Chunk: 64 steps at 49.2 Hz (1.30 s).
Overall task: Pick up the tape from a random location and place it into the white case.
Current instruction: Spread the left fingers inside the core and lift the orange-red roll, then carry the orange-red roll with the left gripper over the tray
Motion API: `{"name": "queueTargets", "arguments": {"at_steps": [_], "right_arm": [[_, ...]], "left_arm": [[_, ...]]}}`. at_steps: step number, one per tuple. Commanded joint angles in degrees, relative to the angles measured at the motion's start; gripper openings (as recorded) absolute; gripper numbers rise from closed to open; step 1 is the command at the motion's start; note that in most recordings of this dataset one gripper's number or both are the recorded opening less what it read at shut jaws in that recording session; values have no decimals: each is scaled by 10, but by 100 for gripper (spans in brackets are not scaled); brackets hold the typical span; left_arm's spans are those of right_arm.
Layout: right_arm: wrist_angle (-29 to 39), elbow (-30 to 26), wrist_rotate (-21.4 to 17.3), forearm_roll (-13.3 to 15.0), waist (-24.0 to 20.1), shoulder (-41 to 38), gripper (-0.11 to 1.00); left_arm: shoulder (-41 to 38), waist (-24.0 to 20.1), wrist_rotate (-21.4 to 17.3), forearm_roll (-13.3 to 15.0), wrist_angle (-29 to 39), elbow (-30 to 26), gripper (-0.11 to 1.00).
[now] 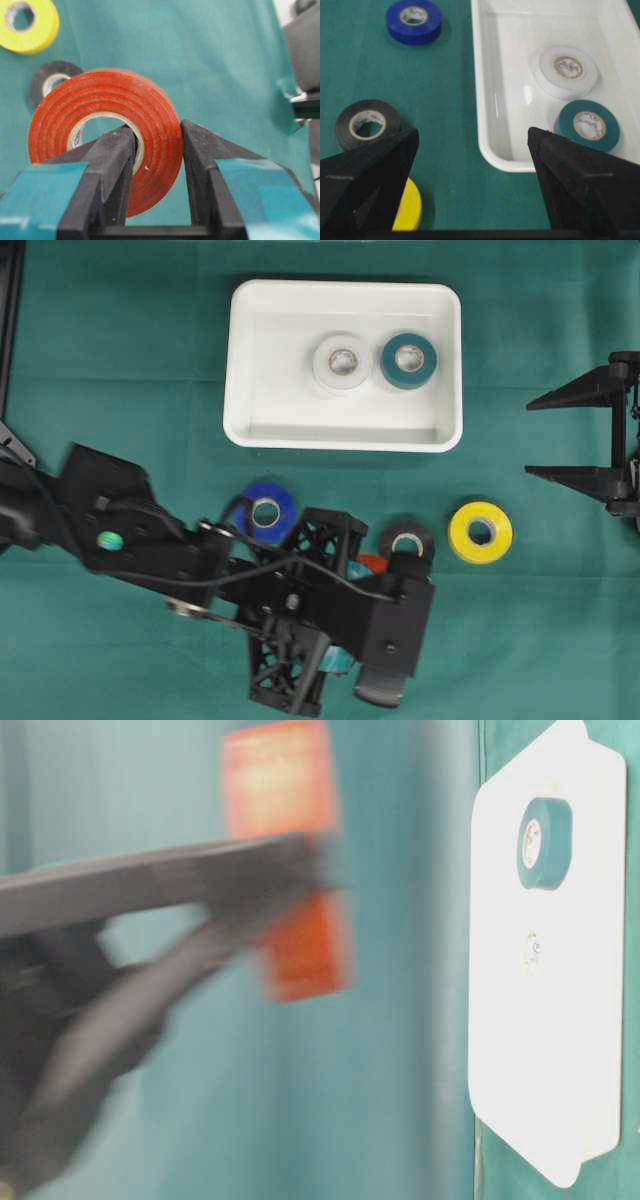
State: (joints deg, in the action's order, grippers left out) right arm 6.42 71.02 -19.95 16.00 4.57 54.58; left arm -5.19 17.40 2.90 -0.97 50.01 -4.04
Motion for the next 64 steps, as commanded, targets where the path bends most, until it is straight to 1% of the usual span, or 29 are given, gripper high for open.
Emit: {"name": "queueTargets", "arguments": {"at_steps": [1,9,33,56,64], "right_arm": [[-3,-11,1,7,0,-6,86],[-3,-11,1,8,0,-6,86],[-3,-10,0,8,0,-5,86],[-2,-10,0,7,0,-6,86],[-2,-11,0,8,1,-6,86]], "left_arm": [[37,8,1,-2,0,-15,23],[56,11,1,-2,4,-7,23],[71,11,1,-2,6,18,23],[71,11,1,-2,4,17,23],[72,3,1,-2,1,19,23]]}}
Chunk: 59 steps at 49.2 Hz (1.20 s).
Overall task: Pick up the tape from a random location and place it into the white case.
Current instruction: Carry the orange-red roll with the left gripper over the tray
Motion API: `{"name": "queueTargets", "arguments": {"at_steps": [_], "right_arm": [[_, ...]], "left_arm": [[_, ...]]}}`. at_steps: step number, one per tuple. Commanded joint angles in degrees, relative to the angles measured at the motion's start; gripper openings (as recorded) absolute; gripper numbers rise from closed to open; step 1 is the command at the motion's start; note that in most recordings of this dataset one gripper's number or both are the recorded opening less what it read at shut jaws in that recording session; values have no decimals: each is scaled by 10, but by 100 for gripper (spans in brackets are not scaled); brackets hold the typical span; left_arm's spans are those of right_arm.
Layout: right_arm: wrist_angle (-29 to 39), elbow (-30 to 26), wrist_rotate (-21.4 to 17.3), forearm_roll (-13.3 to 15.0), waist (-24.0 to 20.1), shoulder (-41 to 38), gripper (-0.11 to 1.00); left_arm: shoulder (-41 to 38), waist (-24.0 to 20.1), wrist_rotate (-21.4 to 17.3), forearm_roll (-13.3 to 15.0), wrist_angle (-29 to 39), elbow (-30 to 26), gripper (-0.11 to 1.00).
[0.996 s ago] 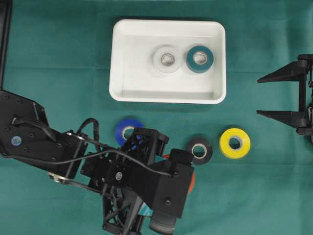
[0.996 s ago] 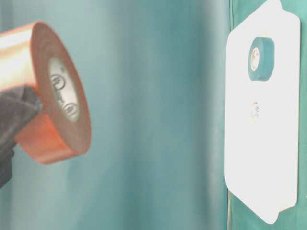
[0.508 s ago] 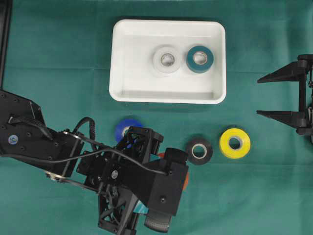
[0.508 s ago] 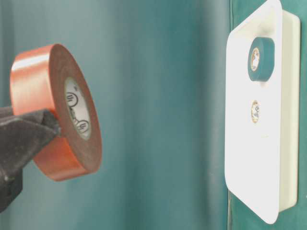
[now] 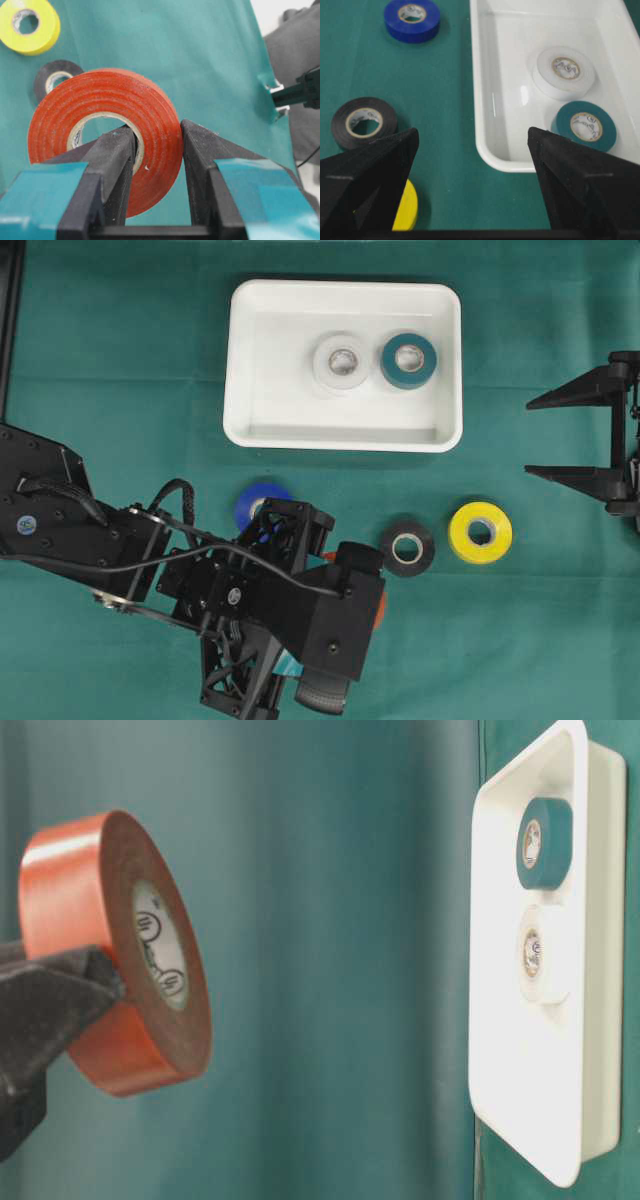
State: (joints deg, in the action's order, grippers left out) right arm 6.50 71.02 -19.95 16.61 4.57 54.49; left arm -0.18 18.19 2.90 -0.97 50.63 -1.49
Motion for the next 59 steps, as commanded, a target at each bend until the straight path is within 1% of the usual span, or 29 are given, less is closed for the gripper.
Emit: {"name": "queueTargets", "arguments": {"at_steps": [1,9,13,18,29,33,45,53,59], "right_arm": [[-4,-11,0,1,0,-5,86],[-3,-11,0,1,0,-5,86],[-3,-10,0,2,1,-5,86],[-3,-11,0,3,1,-4,86],[-3,-11,0,3,1,-5,86],[-3,-11,0,3,1,-5,86],[-2,-10,0,4,1,-5,86],[-2,-10,0,4,1,-5,86],[-2,-10,0,4,1,-5,86]], "left_arm": [[22,-7,1,-2,-5,-5,23],[33,-32,0,-2,-3,8,23],[40,-54,0,-2,-2,18,23],[53,-91,-1,-2,1,34,23],[87,-200,-2,-2,1,79,23],[97,-234,-5,-2,2,92,23],[114,-316,-7,-2,2,117,23],[115,-347,-8,-2,2,121,23],[114,-349,-8,-2,3,122,23]]}}
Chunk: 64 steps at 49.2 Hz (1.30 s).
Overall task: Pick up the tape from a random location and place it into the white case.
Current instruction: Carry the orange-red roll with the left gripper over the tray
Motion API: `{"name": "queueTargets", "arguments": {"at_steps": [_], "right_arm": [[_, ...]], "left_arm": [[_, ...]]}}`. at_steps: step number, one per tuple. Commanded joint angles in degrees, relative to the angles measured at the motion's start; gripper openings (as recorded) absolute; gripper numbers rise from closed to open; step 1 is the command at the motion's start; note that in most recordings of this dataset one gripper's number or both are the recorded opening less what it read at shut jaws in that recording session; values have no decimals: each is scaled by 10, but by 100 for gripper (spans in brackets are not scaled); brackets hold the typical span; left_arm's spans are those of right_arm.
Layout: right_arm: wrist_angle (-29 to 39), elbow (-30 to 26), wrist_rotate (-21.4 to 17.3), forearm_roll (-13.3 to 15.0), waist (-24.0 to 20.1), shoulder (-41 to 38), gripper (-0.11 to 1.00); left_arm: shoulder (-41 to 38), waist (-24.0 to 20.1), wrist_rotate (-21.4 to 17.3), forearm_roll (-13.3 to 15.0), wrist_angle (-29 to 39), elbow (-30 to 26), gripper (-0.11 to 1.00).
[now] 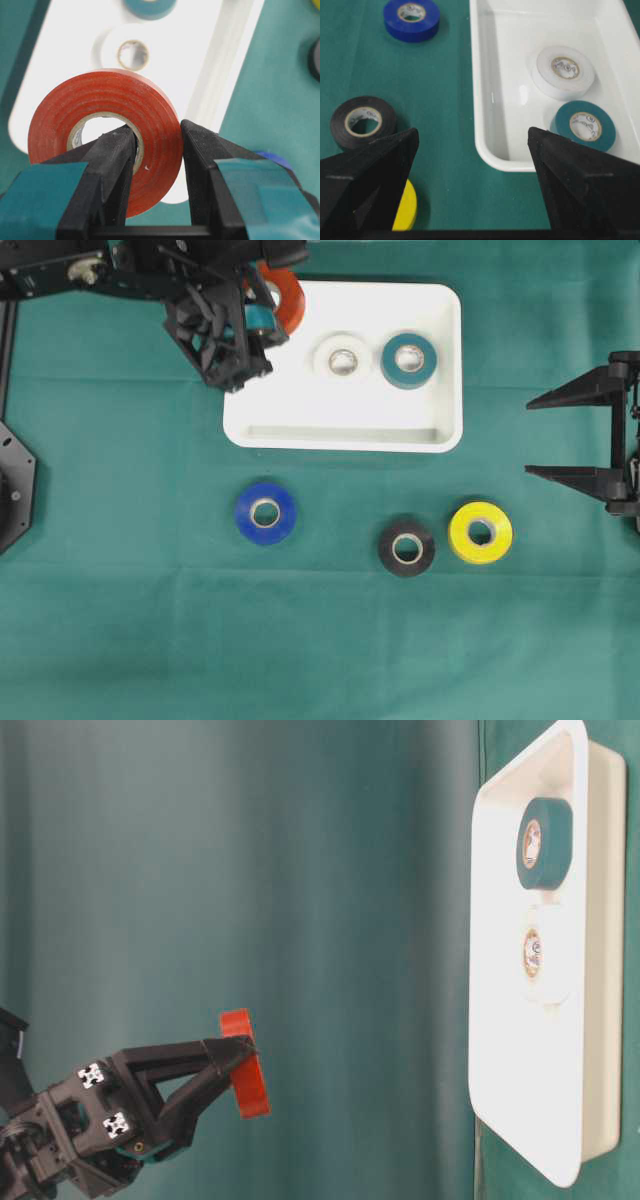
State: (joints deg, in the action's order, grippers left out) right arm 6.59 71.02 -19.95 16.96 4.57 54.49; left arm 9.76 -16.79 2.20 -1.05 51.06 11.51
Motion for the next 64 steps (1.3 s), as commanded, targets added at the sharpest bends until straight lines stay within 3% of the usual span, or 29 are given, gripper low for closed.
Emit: {"name": "queueTargets", "arguments": {"at_steps": [1,36,64], "right_arm": [[-3,-11,0,1,1,-5,86],[-3,-10,0,2,1,-5,86],[-3,-10,0,3,1,-5,86]], "left_arm": [[15,1,-1,-1,-2,-8,23],[-4,-16,-1,-1,-10,17,23],[-94,-51,-3,-1,-96,69,23]]}}
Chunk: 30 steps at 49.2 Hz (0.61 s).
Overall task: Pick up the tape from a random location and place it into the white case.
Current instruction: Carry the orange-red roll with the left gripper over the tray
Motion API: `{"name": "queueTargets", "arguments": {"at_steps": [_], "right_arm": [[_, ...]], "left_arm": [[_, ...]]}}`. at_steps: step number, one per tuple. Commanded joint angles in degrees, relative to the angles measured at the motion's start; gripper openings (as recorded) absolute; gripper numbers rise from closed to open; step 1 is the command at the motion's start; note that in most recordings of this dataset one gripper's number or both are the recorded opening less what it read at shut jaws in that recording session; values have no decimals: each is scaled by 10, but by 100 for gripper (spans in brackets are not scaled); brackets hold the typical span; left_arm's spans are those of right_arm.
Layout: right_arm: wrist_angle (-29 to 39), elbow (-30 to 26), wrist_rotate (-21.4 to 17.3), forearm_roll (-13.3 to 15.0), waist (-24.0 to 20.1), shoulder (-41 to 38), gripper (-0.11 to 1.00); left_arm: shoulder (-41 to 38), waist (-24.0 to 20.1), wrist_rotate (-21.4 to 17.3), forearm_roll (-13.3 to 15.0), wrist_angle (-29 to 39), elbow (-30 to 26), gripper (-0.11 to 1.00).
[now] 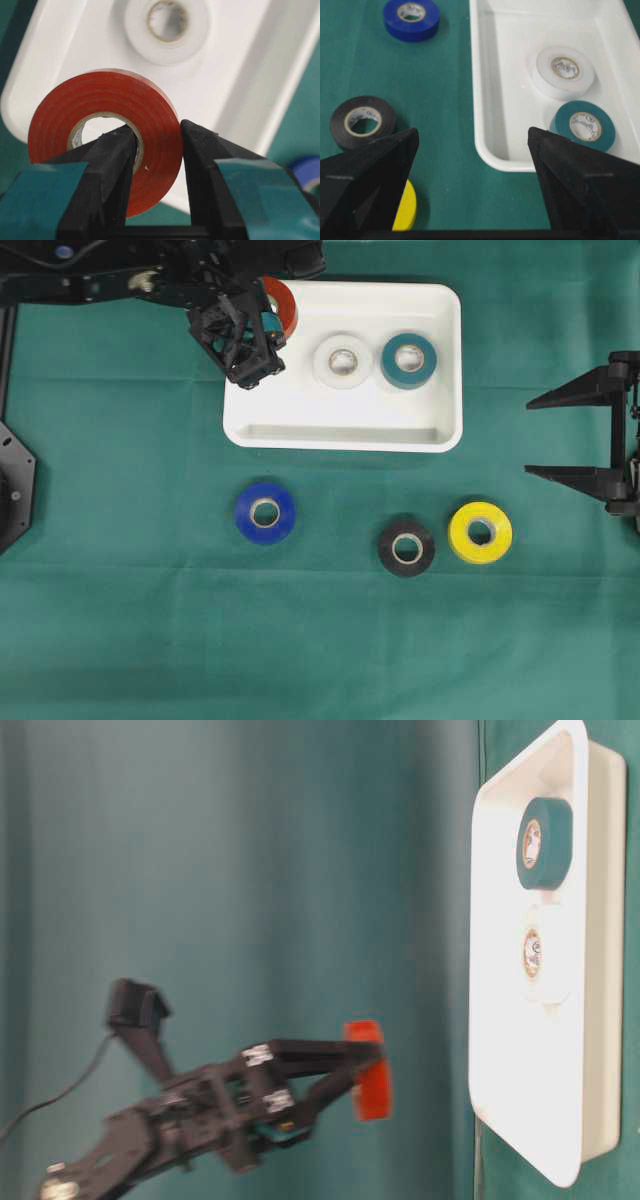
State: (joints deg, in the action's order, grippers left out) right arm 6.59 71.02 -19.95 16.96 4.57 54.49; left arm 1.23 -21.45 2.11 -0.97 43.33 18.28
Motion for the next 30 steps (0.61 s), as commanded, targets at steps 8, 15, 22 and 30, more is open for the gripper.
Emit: {"name": "queueTargets", "arguments": {"at_steps": [8,15,22,30], "right_arm": [[-3,-10,0,4,1,-7,86],[-2,-10,0,4,1,-7,86],[-3,-10,0,4,1,-7,86],[-3,-10,0,4,1,-7,86]], "left_arm": [[-48,-5,-6,-2,-50,11,23],[-69,-5,-25,0,-77,18,23],[-92,-5,-31,2,-91,22,23],[-105,-5,-31,2,-98,22,23]]}}
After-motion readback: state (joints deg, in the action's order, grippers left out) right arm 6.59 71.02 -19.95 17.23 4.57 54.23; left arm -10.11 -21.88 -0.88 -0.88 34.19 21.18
